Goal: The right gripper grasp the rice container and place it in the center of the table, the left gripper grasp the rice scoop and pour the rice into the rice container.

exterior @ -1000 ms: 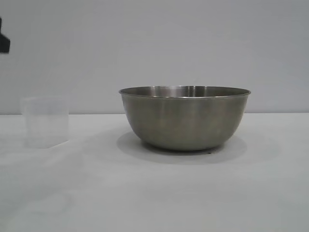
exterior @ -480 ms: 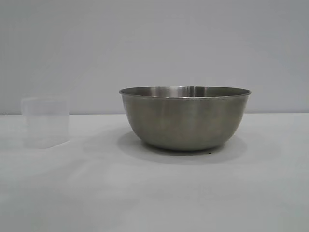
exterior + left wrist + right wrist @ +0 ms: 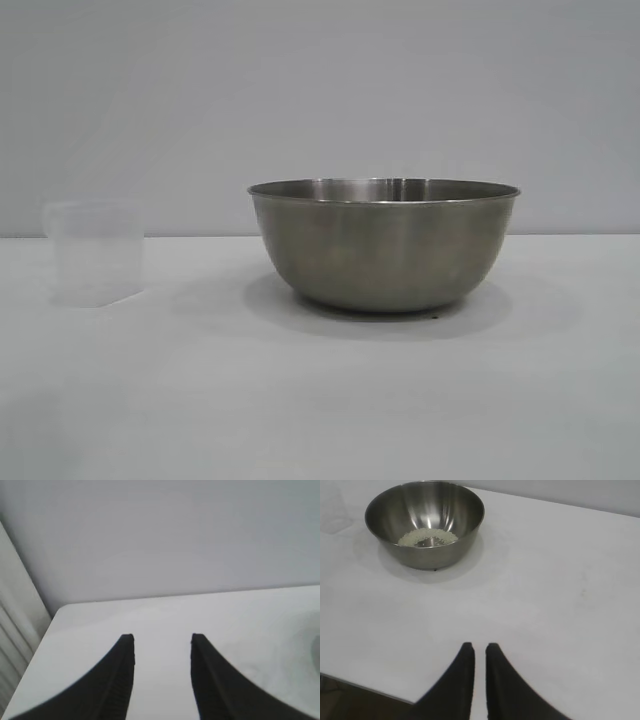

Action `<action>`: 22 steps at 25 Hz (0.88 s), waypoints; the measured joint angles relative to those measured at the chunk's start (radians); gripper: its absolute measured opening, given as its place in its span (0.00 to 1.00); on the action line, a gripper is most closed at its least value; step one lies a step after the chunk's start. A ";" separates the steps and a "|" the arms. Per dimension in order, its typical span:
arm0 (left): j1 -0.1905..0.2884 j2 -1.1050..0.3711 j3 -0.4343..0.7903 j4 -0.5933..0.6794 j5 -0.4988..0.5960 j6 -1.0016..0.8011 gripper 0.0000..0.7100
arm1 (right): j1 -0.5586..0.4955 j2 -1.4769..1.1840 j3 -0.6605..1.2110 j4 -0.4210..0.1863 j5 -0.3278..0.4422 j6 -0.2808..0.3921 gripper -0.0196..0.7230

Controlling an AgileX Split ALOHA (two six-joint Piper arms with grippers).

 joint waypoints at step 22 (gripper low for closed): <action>0.000 -0.301 -0.041 0.009 0.524 -0.082 0.32 | 0.000 0.000 0.000 0.000 0.001 0.000 0.10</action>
